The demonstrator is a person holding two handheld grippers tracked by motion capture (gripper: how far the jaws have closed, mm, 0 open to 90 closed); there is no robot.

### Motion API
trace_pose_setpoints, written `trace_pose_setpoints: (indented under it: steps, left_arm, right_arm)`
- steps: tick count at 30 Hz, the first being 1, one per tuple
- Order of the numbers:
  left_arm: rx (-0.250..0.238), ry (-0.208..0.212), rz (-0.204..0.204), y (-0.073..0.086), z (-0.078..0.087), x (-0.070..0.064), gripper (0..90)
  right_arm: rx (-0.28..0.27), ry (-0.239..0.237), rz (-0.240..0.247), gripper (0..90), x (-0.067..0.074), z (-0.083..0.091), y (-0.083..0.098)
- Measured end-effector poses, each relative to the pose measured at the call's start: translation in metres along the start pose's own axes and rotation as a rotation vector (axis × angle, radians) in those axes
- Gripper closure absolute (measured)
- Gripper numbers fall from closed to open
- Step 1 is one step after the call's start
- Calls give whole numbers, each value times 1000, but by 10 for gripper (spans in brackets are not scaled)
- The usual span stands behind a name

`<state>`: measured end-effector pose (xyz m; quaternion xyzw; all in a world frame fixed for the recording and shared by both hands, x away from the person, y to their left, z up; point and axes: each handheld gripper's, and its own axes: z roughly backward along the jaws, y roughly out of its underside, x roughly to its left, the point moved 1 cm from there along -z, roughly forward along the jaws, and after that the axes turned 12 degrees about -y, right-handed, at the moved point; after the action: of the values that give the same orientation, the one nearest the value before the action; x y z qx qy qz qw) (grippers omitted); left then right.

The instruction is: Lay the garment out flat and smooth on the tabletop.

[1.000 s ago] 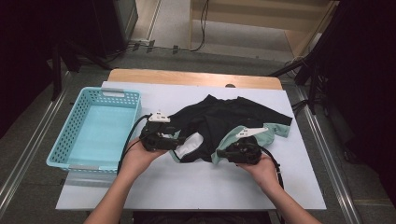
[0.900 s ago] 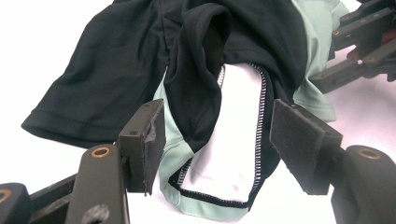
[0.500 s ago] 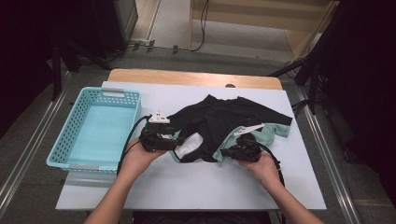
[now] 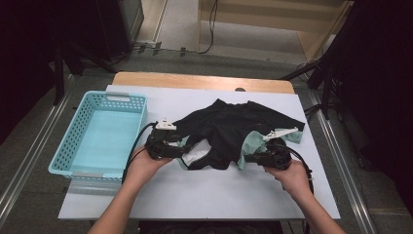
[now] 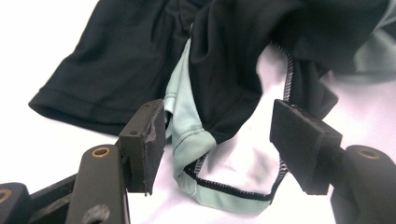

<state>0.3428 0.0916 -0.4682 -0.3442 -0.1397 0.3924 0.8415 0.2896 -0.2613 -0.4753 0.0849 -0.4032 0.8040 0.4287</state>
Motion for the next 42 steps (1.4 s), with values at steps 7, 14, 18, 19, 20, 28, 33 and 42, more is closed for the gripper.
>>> trace_pose_setpoints:
  steps: [7, 14, 18, 19, 20, 28, 33, 42]
  left_arm:
    - [-31, 7, 13, -3, 5, 6, 372]
    - [-23, -13, 18, -6, 4, 7, 374]
    - [-4, -25, -9, -6, -1, 4, 374]
    - [1, -31, -13, -6, -2, 4, 374]
    - [3, -34, -15, -5, -2, 4, 375]
    - [-3, -12, 7, -5, -3, 7, 385]
    - [9, 18, -7, -3, -9, 0, 407]
    - [48, 61, -18, -2, -24, -14, 485]
  right_arm:
    - [-39, 17, -40, 809, -9, 25, 9]
    - [-57, 32, -80, 809, -17, 40, 20]
    - [-58, 38, -90, 809, -20, 46, 25]
    - [-59, 40, -93, 809, -21, 47, 26]
    - [-59, 41, -94, 809, -21, 48, 27]
    - [-57, 48, -120, 809, -28, 57, 36]
    - [-57, 54, -138, 808, -32, 63, 43]
    - [-65, 65, -163, 808, -37, 69, 51]
